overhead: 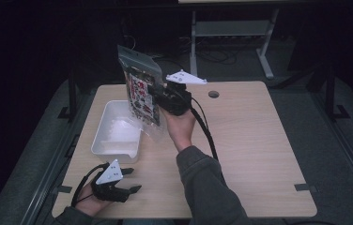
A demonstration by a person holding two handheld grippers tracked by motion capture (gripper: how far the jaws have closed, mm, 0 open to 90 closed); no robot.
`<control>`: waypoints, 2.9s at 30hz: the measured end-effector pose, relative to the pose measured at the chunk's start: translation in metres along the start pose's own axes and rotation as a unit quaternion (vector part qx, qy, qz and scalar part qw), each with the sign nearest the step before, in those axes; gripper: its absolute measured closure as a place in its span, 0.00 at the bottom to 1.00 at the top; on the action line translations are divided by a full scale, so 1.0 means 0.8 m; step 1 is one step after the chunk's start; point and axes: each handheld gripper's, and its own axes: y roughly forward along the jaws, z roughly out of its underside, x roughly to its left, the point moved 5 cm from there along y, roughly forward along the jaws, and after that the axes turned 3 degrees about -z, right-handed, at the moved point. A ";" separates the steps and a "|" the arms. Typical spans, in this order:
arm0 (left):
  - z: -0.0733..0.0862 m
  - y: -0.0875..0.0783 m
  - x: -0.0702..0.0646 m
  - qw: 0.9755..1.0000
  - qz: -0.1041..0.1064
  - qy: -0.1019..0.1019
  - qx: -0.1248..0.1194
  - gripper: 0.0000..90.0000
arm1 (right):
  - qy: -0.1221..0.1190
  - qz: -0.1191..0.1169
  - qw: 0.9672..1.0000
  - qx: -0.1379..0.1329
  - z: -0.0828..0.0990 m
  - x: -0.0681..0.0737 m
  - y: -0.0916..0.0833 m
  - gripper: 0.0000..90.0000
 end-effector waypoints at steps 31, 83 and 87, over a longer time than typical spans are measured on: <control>0.006 0.004 0.005 1.000 0.001 0.002 0.018 0.35 | -0.013 0.046 0.999 -0.008 0.038 0.024 0.127 0.83; 0.008 0.010 0.005 1.000 0.007 0.000 0.030 0.34 | -0.089 0.098 0.988 0.083 0.119 0.020 0.123 0.77; 0.008 0.010 0.005 1.000 0.007 0.000 0.030 0.34 | -0.089 0.102 0.987 0.083 0.120 0.020 0.123 0.77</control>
